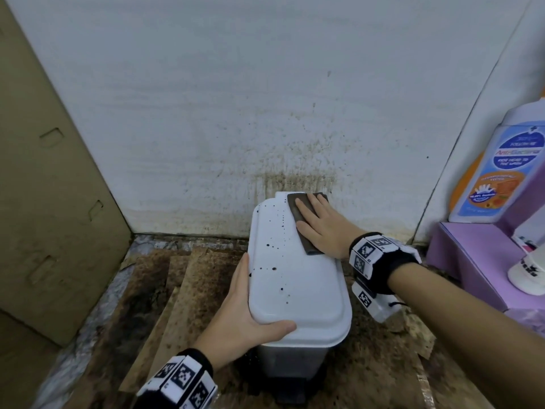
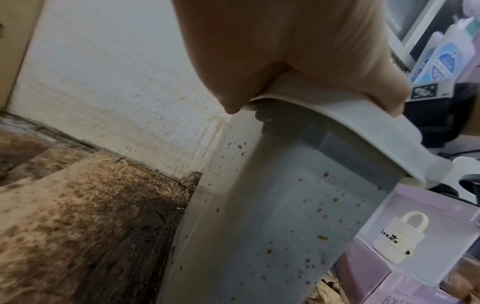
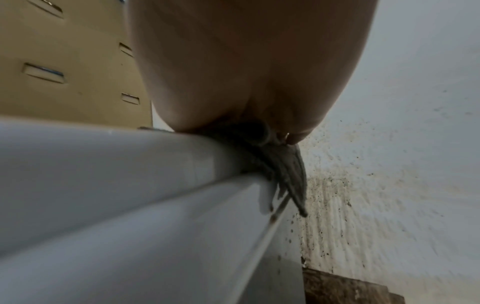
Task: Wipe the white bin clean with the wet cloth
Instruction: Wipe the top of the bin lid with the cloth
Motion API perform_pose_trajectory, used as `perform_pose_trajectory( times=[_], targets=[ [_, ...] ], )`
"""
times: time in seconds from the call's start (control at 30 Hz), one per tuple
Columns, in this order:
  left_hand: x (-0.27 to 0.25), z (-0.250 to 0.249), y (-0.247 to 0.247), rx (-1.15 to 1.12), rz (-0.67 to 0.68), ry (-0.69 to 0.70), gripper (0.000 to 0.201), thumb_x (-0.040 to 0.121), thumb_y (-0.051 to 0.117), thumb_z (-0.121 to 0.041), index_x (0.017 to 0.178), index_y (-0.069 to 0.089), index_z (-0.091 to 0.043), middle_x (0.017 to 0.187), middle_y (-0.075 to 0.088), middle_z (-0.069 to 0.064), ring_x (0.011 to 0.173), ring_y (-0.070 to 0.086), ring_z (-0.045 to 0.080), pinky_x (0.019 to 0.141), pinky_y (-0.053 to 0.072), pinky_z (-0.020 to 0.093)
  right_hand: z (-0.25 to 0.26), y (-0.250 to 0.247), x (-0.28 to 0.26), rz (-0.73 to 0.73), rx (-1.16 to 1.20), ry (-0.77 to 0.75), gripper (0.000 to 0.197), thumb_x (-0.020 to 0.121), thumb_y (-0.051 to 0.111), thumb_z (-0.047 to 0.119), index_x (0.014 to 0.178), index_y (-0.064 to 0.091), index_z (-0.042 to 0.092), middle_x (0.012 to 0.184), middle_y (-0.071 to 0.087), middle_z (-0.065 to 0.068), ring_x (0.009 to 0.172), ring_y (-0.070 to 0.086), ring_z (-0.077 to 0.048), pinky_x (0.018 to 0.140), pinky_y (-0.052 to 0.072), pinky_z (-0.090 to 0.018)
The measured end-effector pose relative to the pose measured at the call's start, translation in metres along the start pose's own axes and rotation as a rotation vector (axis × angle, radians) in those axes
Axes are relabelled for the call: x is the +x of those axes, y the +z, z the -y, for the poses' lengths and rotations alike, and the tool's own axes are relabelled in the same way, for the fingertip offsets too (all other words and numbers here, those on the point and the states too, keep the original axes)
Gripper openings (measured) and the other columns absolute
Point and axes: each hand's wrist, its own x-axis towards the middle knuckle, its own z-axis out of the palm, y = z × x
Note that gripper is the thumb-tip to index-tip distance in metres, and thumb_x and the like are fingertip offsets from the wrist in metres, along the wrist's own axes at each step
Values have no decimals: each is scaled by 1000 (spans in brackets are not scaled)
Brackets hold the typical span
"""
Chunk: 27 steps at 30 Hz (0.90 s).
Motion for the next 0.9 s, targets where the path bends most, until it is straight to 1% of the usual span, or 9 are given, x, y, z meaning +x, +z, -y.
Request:
perform_pose_trajectory(
  times=[0.03,0.1,0.13,0.2,0.27,0.37,0.57,0.77,0.9],
  targets=[
    [0,0,0,1,1,-5,149,56,88,-73,159,-16,-43,161,-2,-40,150,11,-12,121,24,26,0,-1,2,11,-8,5,66,105,22,49,161,6,17,169,-2,-10,156,-6,-28,126,3,-46],
    [1,0,-1,1,9,-13,150,56,88,-73,159,-18,-44,161,-4,-41,151,9,-12,122,23,26,-1,-1,7,57,-50,-1,81,96,2,67,161,2,19,169,-4,-8,156,-8,-27,126,4,-47],
    [1,-1,-1,0,13,-12,150,57,88,-73,158,-18,-44,161,-4,-41,151,8,-12,122,22,27,-3,-1,9,70,-72,-1,82,95,-3,68,161,0,20,169,-5,-8,156,-9,-27,126,4,-46],
    [1,-1,-1,-5,15,-11,149,57,88,-73,158,-19,-44,162,-3,-40,152,8,-11,125,22,31,-2,-5,10,74,-88,26,66,105,10,55,161,-2,22,169,-8,-8,156,-8,-25,126,2,-41],
    [2,-1,-1,-5,13,-18,149,58,88,-73,158,-18,-45,163,-3,-39,152,8,-10,127,23,37,1,-10,9,57,-100,26,62,107,16,48,161,-3,24,168,-14,-7,155,-12,-22,124,0,-39],
    [3,0,-1,6,12,-19,149,58,88,-72,158,-18,-45,163,-2,-38,153,9,-9,127,24,42,0,-11,10,35,-155,-14,61,107,14,46,161,-4,22,165,-25,-4,153,-22,-19,124,-5,-39],
    [1,-1,-1,54,39,-8,150,59,85,-75,157,-23,-42,162,-9,-38,152,1,-12,128,19,36,2,-10,-6,95,-87,-45,61,108,14,43,160,-6,17,167,-16,0,154,-15,-17,124,-6,-34],
    [0,2,1,48,41,-15,149,60,86,-74,155,-25,-46,162,-13,-40,154,0,-9,128,22,41,26,-1,-65,96,-110,-70,64,107,12,45,158,-14,16,164,-26,0,149,-30,-14,120,-19,-29],
    [-1,1,4,34,32,-15,151,58,87,-73,156,-24,-45,162,-11,-40,153,4,-10,127,24,39,34,6,-103,80,-57,-95,66,104,5,52,157,-18,21,162,-30,7,147,-32,-5,122,-17,-27]
  ],
)
